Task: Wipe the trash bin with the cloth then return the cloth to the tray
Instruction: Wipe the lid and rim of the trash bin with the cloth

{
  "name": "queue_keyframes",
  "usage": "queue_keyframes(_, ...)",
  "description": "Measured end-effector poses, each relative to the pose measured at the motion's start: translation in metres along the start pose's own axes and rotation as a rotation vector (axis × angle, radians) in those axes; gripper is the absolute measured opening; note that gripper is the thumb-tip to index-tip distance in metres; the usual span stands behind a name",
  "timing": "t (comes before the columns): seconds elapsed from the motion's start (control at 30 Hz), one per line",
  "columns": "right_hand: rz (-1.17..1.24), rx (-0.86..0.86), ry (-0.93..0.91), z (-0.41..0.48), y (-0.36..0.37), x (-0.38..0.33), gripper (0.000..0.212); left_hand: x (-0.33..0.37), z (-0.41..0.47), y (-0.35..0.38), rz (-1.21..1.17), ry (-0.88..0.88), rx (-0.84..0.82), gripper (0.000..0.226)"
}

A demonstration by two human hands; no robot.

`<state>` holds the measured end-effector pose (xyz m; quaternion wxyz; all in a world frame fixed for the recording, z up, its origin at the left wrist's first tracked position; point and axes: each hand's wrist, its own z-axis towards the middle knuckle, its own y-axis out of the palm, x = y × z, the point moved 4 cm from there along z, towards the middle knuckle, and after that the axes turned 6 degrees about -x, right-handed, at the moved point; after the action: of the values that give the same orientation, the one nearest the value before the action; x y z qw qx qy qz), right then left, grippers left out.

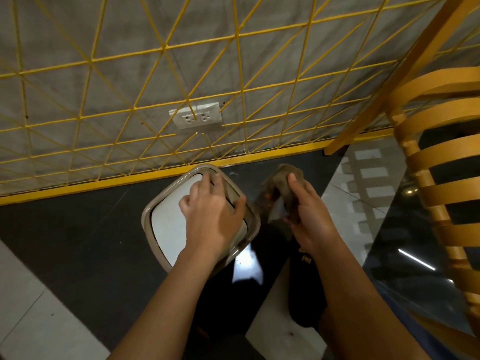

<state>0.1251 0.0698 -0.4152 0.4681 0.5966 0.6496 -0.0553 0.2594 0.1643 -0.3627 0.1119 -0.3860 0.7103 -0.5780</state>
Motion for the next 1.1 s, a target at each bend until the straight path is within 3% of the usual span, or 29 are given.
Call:
queue_keyframes(0.17, -0.194, 0.104, 0.023, 0.005, -0.021, 0.016, 0.041, -0.008, 0.009, 0.019, 0.079, -0.071, -0.143, 0.076)
queue_keyframes(0.37, -0.416, 0.195, 0.014, 0.0, -0.032, 0.029, 0.039, -0.01, 0.002, 0.019, 0.047, 0.051, -0.16, 0.075)
queue_keyframes(0.6, -0.47, -0.012, 0.08, -0.016, -0.028, 0.045, 0.04, -0.005, -0.014, 0.025, 0.104, 0.201, -0.167, 0.071)
queue_keyframes(0.8, -0.511, -0.093, 0.047, -0.019, -0.021, 0.043, 0.019, -0.002, -0.016, 0.024, 0.062, 0.157, -0.106, 0.06)
queue_keyframes(0.97, -0.951, -0.008, -0.06, -0.006, -0.014, 0.043, 0.018, -0.003, -0.018, 0.032, 0.127, 0.158, -0.06, 0.058)
queue_keyframes(1.1, -1.162, 0.054, -0.167, 0.014, 0.002, 0.038, 0.019, -0.006, -0.015, 0.035, 0.149, 0.145, -0.025, 0.058)
